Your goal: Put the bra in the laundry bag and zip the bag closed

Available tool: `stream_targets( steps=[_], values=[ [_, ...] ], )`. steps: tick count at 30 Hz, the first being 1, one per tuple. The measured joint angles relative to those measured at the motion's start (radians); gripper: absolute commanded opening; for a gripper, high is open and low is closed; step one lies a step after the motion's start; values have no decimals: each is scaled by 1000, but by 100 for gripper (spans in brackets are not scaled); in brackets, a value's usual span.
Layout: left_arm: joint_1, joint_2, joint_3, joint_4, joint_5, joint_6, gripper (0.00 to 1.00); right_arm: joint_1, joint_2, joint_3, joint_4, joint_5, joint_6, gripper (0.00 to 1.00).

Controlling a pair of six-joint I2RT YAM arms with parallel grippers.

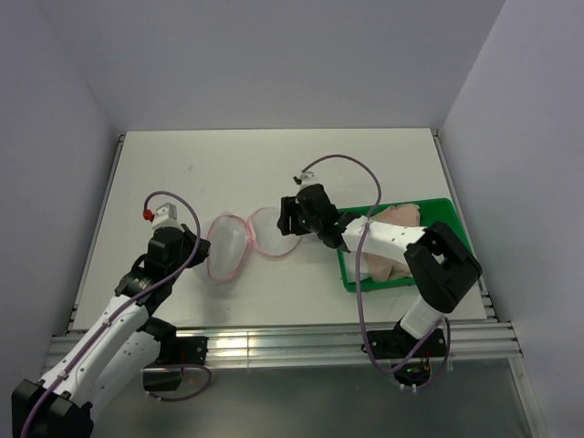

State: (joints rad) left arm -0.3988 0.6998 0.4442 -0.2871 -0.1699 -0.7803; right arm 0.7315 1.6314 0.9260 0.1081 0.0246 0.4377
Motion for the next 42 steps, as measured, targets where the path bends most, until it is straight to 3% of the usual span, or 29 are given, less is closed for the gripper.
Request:
stream_targets(
  steps=[4, 8, 13, 14, 15, 18, 23, 25, 26, 28, 31, 32, 35, 40, 42],
  values=[
    [0, -10, -5, 19, -16, 0, 7, -28, -3, -27, -32, 121, 63, 62],
    [0, -2, -5, 38, -21, 1, 29, -33, 31, -27, -49, 186, 90, 59],
    [-2, -19, -5, 34, -32, 1, 41, -34, 118, -11, -60, 200, 111, 48],
    [-2, -28, -5, 34, -36, 1, 41, -34, 135, -1, -65, 197, 114, 45],
    [-2, -40, -5, 35, -39, 1, 41, -34, 154, 11, -66, 192, 116, 35],
    [-2, -55, -4, 38, -42, 0, 40, -34, 201, 66, -54, 169, 122, 20],
    [-2, 15, -5, 69, -36, -5, 38, -34, 267, 138, -24, 115, 139, 8],
    [-2, 67, -5, 89, -40, -8, 22, -34, 298, 186, -15, 108, 145, 5],
    [-2, 95, -5, 97, -48, -10, 1, -34, 315, 212, -10, 105, 147, 5],
    [-2, 140, -3, 110, -84, -8, 0, -35, 335, 245, 4, 103, 150, 6],
    [-2, 198, 13, 127, -153, 0, 0, -40, 355, 285, 18, 99, 151, 21],
    [-2, 221, 31, 135, -181, 1, 0, -46, 363, 306, 16, 90, 153, 37],
    [5, 306, 118, 167, -238, 15, 0, -68, 366, 351, 4, 72, 142, 69],
    [16, 415, 256, 234, -277, 64, 8, -93, 241, 305, -48, 73, 104, 69],
    [21, 430, 264, 253, -277, 82, 28, -108, 103, 215, -67, 102, 90, 63]
  ],
)
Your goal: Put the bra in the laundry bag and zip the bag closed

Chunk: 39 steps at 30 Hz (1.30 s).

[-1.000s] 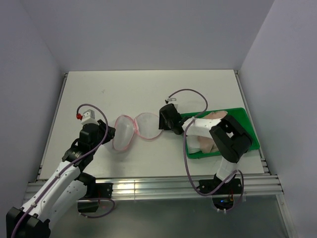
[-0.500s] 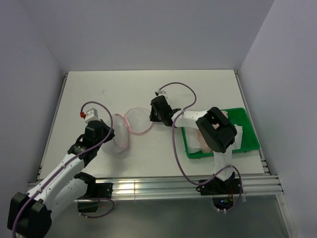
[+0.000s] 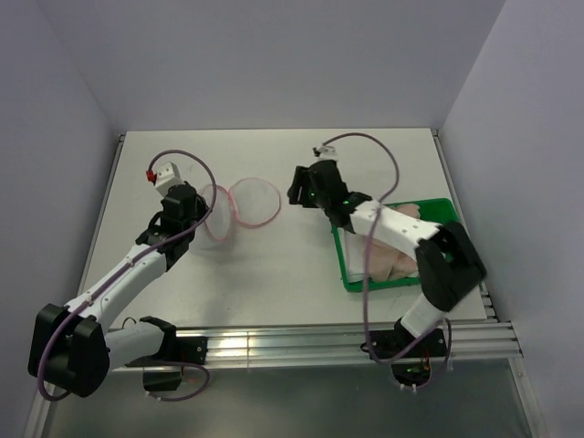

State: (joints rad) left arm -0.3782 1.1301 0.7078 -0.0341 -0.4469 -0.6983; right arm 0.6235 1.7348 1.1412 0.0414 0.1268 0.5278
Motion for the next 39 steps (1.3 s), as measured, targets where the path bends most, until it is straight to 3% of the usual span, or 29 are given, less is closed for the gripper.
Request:
stream_targets(
  steps=[1, 2, 5, 7, 12, 17, 19, 25, 29, 33, 39],
  values=[
    [3, 3, -1, 0, 1, 11, 37, -8, -70, -43, -14, 11, -3, 59],
    [6, 3, -1, 0, 2, 16, 56, -23, -159, -96, -23, 30, -3, 58],
    [18, -8, -3, 5, 6, 29, 80, -102, -380, -235, -34, 81, -1, 57],
    [24, -30, -8, 1, 7, 26, 86, -186, -519, -350, -49, 129, 7, 57],
    [27, -122, -11, -20, 61, 13, 87, -367, -688, -560, -103, 208, 26, 57],
    [20, -255, -11, -47, 206, 6, 87, -613, -692, -628, -102, 164, 63, 59],
    [14, -311, -10, -70, 270, 8, 87, -652, -681, -639, -98, 159, 79, 60],
    [8, -462, -7, -179, 406, 42, 87, -674, -669, -644, -95, 150, 100, 60],
    [8, -509, -9, -241, 436, 80, 87, -679, -644, -644, -95, 119, 108, 56],
    [8, -528, -17, -280, 457, 111, 87, -682, -616, -644, -109, 93, 124, 59],
    [8, -560, -25, -318, 460, 138, 87, -683, -797, -701, -126, 170, 143, 61]
  ],
)
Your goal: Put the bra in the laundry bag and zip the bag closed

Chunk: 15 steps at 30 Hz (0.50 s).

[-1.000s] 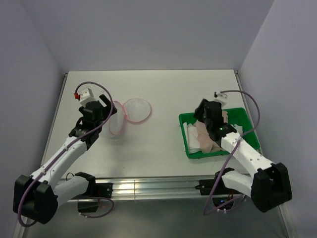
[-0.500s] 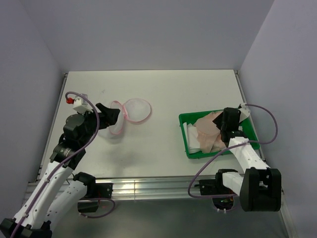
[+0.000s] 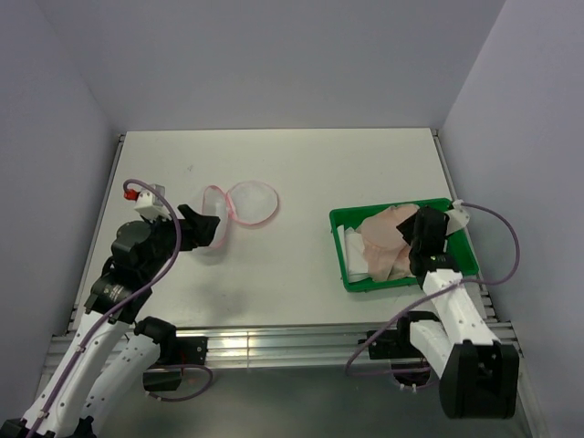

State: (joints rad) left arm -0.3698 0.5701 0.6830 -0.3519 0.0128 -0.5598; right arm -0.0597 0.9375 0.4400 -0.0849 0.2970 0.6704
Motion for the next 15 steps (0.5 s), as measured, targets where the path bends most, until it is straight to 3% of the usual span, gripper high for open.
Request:
stream_targets(
  steps=[5, 13, 14, 15],
  values=[
    [0, -5, 0, -6, -2, 9, 87, -2, -119, -28, -13, 82, 17, 62],
    [0, -25, 0, -16, -2, 22, 87, -11, 25, -28, -14, 16, 46, 57],
    [0, -26, 0, -16, -2, 23, 87, -12, 33, -28, -13, -3, 51, 50],
    [0, -26, 0, -16, -2, 23, 87, -12, 40, -28, -10, -18, 53, 22]
  ],
)
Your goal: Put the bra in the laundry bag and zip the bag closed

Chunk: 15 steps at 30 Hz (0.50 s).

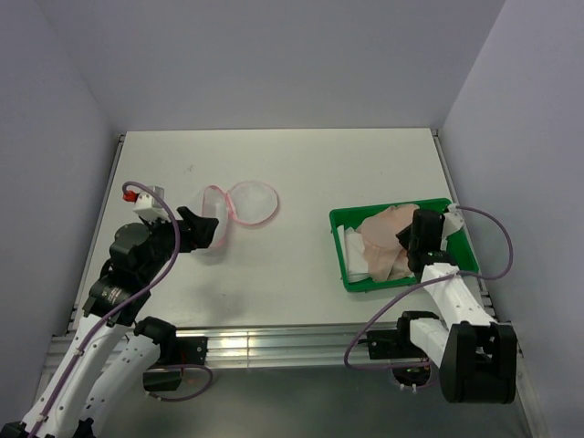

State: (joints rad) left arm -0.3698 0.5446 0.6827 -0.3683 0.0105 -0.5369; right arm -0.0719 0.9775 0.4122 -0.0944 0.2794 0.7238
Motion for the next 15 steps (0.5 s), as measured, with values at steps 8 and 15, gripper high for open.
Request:
stream_targets(
  steps=[8, 15],
  values=[
    [0, 0, 0, -4, 0, 2, 86, 64, -153, -26, 88, -68, -12, 0],
    [14, 3, 0, -4, 0, 2, 86, 320, -239, 135, 119, -158, -106, 0]
  ],
)
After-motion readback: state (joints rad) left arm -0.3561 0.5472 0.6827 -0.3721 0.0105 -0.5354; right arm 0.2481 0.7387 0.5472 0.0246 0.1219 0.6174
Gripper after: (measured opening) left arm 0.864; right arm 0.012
